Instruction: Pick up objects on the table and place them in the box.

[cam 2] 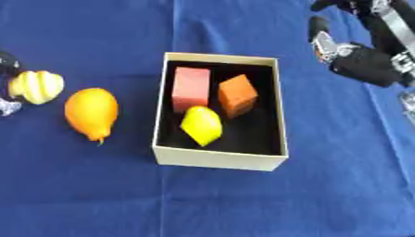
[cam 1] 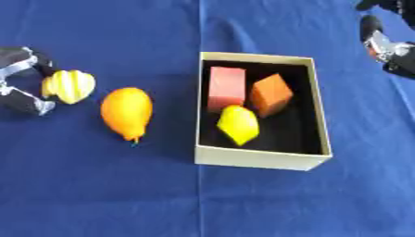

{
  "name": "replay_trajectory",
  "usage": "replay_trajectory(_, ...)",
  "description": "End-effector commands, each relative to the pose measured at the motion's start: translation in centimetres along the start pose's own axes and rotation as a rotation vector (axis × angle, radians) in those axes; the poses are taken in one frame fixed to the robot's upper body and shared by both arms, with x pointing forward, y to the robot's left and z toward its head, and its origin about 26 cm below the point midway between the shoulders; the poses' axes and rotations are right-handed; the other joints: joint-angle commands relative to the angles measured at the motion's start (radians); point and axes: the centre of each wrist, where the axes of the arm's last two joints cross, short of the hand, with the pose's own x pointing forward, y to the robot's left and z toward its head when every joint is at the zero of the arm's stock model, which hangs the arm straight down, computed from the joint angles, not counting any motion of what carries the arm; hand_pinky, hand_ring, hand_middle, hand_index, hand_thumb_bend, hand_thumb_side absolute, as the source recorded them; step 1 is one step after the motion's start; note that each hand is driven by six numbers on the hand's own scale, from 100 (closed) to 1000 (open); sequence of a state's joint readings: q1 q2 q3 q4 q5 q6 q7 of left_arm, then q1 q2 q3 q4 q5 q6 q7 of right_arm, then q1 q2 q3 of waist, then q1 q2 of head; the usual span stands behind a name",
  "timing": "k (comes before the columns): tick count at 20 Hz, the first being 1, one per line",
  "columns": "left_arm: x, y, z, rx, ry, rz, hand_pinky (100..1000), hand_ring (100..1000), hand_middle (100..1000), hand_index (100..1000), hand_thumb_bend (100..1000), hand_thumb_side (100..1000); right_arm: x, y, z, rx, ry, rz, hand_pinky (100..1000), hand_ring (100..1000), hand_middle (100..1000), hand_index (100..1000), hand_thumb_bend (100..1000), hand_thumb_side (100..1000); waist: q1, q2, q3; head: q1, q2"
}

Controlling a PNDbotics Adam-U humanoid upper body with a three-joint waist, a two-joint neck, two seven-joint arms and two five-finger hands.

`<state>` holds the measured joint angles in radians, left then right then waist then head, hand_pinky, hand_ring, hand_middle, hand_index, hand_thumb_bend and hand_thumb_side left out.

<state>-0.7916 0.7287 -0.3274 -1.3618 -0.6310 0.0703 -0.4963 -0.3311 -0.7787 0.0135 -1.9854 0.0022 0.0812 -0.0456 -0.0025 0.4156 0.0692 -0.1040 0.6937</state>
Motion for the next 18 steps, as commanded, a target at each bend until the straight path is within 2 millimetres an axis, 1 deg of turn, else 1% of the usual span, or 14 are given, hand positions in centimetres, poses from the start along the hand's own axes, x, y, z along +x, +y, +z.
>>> replay_trajectory(1, 0.4, 2.1, 1.2, 0.082, -0.027, -0.018, 787, 714, 618, 541, 193, 100, 0.5, -0.7, -0.1, -0.003, -0.021, 0.015, 977, 895, 710, 812, 100, 432, -0.002, -0.027, 0.0, 0.002, 0.003)
replay_trajectory(4, 2.0, 3.7, 2.7, 0.155, -0.096, -0.052, 783, 709, 613, 538, 179, 100, 0.4, -0.8, 0.0, -0.011, -0.025, 0.019, 977, 894, 707, 809, 100, 437, -0.002, -0.029, 0.003, 0.001, 0.006)
replay_trajectory(7, 4.6, 5.7, 4.7, 0.243, -0.195, -0.099, 780, 705, 609, 537, 162, 100, 0.4, -1.0, 0.0, -0.021, -0.03, 0.019, 977, 895, 707, 806, 100, 437, -0.004, -0.033, 0.007, -0.003, 0.011)
replay_trajectory(10, 7.8, 7.1, 6.6, 0.308, -0.31, -0.142, 779, 702, 614, 541, 151, 100, 0.5, -1.3, 0.0, -0.033, -0.036, 0.02, 976, 895, 707, 805, 100, 432, -0.005, -0.038, 0.011, -0.002, 0.016)
replay_trajectory(13, 11.3, 8.1, 8.0, 0.339, -0.436, -0.173, 777, 698, 613, 542, 133, 100, 0.5, -1.5, -0.1, -0.043, -0.043, 0.019, 975, 894, 707, 804, 100, 430, -0.006, -0.044, 0.013, -0.001, 0.021)
replay_trajectory(15, 13.7, 8.6, 8.6, 0.36, -0.523, -0.178, 776, 696, 613, 543, 118, 100, 0.6, -1.6, -0.1, -0.047, -0.045, 0.018, 975, 894, 707, 804, 100, 431, -0.008, -0.048, 0.017, -0.003, 0.023)
replay_trajectory(16, 14.7, 8.8, 8.8, 0.362, -0.565, -0.177, 774, 694, 612, 546, 102, 100, 0.6, -1.6, -0.1, -0.049, -0.046, 0.017, 975, 894, 707, 803, 100, 431, -0.009, -0.05, 0.019, -0.004, 0.024)
replay_trajectory(18, 16.7, 8.9, 8.8, 0.348, -0.641, -0.174, 774, 693, 612, 547, 100, 100, 0.6, -1.7, -0.1, -0.049, -0.045, 0.016, 975, 894, 707, 803, 100, 431, -0.009, -0.053, 0.021, -0.011, 0.028)
